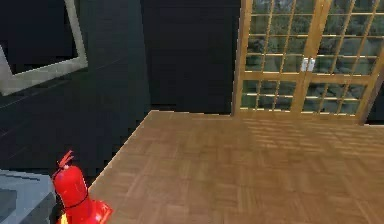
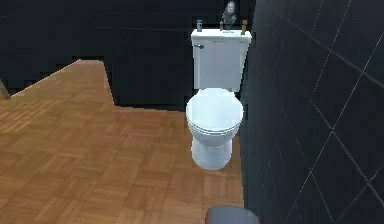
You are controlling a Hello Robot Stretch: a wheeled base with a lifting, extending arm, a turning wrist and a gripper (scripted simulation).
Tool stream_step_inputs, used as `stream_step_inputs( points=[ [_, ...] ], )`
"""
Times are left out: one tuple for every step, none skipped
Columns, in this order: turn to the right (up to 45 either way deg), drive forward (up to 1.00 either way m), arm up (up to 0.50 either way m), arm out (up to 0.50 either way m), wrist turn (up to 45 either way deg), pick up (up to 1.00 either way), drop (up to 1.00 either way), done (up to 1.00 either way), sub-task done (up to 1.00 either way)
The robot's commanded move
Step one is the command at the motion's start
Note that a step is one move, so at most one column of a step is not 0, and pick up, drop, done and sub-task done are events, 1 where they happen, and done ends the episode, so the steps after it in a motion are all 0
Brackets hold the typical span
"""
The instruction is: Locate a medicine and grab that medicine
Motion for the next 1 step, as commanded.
stream_step_inputs(
  points=[
    [21.0,0.0,0.0,0.0,0.0,0.0,0.0,0.0,0.0]
  ],
)
